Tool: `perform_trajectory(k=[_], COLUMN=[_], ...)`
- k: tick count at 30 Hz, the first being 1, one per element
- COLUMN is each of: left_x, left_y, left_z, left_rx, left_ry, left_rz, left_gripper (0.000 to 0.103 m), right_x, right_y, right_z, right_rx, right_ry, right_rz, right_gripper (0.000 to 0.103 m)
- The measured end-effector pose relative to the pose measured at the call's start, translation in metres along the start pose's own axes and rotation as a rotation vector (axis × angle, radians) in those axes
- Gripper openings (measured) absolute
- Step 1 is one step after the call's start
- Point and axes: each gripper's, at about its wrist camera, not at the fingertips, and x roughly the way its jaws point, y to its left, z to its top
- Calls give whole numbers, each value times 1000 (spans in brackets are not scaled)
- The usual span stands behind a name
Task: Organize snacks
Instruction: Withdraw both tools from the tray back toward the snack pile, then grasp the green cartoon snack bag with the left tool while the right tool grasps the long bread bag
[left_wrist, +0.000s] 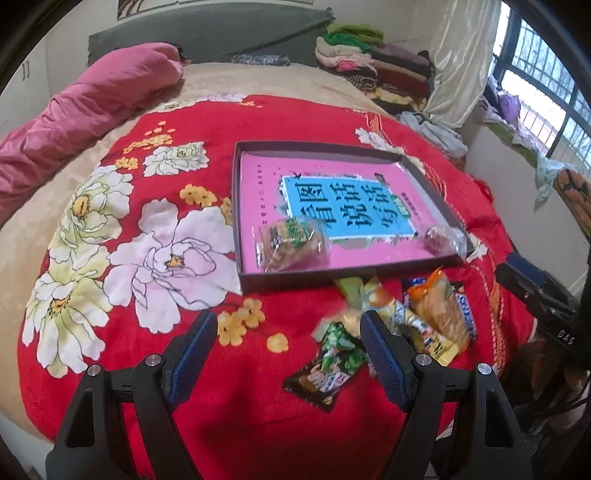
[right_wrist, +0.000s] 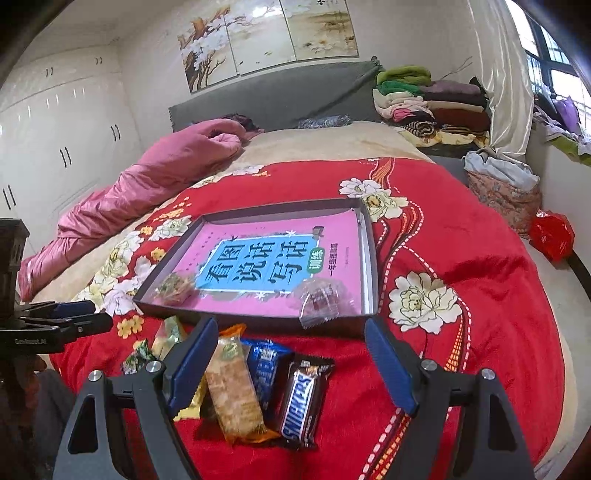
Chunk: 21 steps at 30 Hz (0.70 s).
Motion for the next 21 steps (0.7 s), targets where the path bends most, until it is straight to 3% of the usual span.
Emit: perform_trajectory(k=[21], left_x=[22], left_y=[-15], left_z=[-33], left_rx=[114], left_ry=[115], left_rz=[-12], left_gripper=[81], right_x=[5], right_y=[15], right_z=[-29], right_rx=[-63], right_ry=[143], right_rz=[-10], right_gripper=[81])
